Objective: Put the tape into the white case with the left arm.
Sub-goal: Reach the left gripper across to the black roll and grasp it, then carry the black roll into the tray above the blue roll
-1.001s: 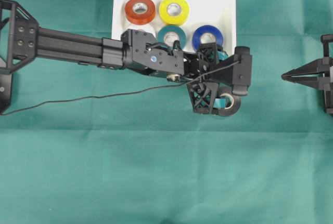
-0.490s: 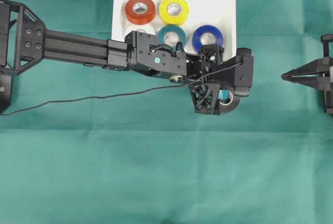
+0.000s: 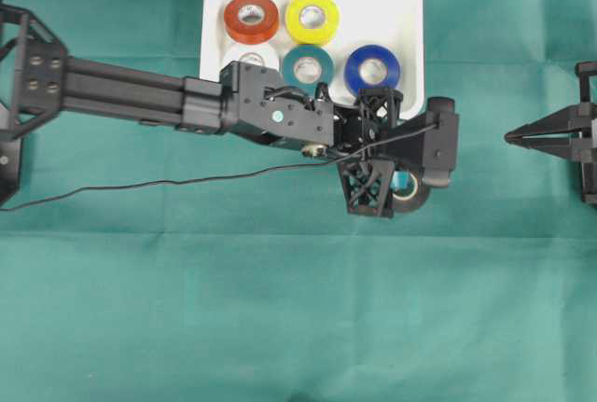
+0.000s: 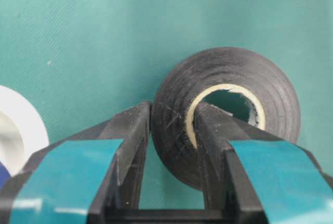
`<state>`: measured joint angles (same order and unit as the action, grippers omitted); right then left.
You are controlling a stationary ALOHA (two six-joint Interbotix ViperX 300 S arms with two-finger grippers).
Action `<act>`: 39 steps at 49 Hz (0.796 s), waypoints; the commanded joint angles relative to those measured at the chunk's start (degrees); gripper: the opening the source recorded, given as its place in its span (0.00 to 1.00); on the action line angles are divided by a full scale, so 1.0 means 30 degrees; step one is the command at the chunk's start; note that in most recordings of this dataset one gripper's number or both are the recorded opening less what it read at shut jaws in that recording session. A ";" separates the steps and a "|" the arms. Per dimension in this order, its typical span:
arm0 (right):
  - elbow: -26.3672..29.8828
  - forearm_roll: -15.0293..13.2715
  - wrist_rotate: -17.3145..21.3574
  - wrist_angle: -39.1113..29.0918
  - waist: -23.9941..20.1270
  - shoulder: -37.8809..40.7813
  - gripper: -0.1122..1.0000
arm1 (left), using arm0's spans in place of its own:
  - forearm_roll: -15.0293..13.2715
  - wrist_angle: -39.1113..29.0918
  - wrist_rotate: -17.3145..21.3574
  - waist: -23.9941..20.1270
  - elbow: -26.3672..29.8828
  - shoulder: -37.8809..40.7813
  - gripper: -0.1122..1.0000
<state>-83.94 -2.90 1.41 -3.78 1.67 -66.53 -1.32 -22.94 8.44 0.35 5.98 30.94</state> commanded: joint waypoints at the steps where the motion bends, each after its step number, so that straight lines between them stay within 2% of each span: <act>1: 0.0205 -0.0029 0.0059 0.0176 0.0000 0.0146 0.02 | 0.0029 -0.0410 -0.0029 0.0088 0.0352 -0.1816 0.32; 14: 0.0234 -0.0029 0.0059 0.0176 0.0029 0.0146 0.02 | 0.0029 -0.2490 0.0176 -0.0029 0.0381 -0.3193 0.32; 24: 0.0205 -0.0029 0.0059 0.0176 0.0000 0.0117 0.02 | 0.0029 -0.2754 0.0791 -0.0527 0.0293 -0.3311 0.32; 39: 0.0205 -0.0029 0.0059 0.0176 0.0000 0.0117 0.02 | 0.0029 -0.2666 0.0879 -0.2578 0.0059 -0.3223 0.32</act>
<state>-83.94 -2.90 1.49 -3.78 1.67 -66.53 -1.32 -31.38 11.07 -5.36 5.54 23.91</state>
